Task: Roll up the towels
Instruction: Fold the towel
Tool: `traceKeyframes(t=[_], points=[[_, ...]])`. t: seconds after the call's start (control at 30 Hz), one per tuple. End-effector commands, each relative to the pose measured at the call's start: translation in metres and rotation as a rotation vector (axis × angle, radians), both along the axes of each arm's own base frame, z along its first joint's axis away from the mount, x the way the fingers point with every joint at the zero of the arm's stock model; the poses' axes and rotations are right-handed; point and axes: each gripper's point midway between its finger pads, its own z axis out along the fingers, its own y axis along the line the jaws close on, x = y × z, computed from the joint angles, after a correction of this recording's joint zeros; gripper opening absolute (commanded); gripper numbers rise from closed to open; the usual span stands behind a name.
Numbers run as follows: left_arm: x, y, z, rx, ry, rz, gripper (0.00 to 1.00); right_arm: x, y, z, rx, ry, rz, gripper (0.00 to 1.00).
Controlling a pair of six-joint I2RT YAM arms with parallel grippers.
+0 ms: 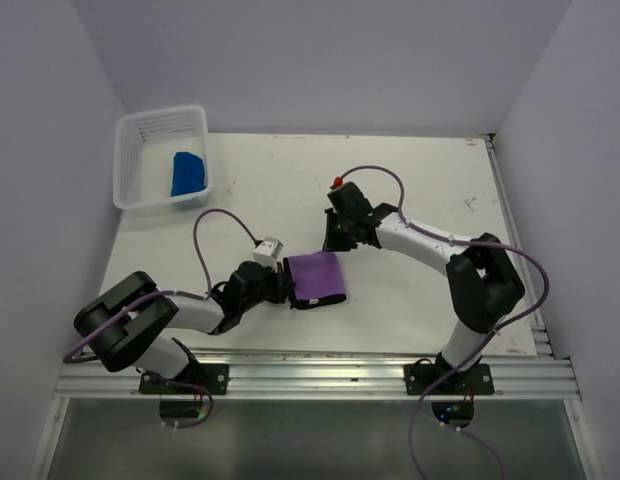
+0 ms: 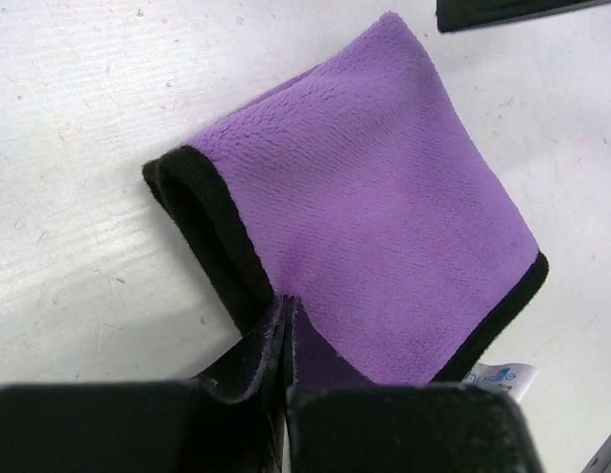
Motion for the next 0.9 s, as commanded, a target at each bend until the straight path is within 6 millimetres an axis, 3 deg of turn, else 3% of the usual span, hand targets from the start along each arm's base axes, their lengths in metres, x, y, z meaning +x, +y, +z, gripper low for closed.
traceKeyframes(t=[0.0, 0.13, 0.2, 0.37, 0.57, 0.73, 0.87], points=[[-0.011, 0.011, -0.02, 0.046, 0.049, 0.01, 0.0, 0.014, -0.006, 0.02, 0.006, -0.042, -0.002, 0.1], [-0.013, 0.013, -0.021, 0.048, 0.051, 0.01, 0.0, 0.019, -0.011, 0.01, -0.029, -0.032, -0.005, 0.24], [-0.013, 0.013, -0.022, 0.05, 0.054, 0.009, 0.0, 0.022, -0.011, 0.008, -0.031, -0.032, -0.006, 0.25], [-0.014, 0.013, -0.022, 0.047, 0.054, 0.006, 0.0, 0.028, -0.009, -0.004, -0.047, -0.019, -0.001, 0.22], [-0.014, 0.014, -0.023, 0.049, 0.055, 0.009, 0.0, 0.03, -0.007, -0.029, -0.07, 0.017, -0.003, 0.1], [-0.017, 0.018, -0.024, 0.051, 0.058, 0.02, 0.0, 0.033, -0.015, -0.044, -0.07, 0.043, -0.033, 0.09], [-0.019, 0.02, -0.024, 0.045, 0.063, 0.022, 0.0, 0.034, -0.018, -0.044, -0.072, 0.043, -0.04, 0.12]])
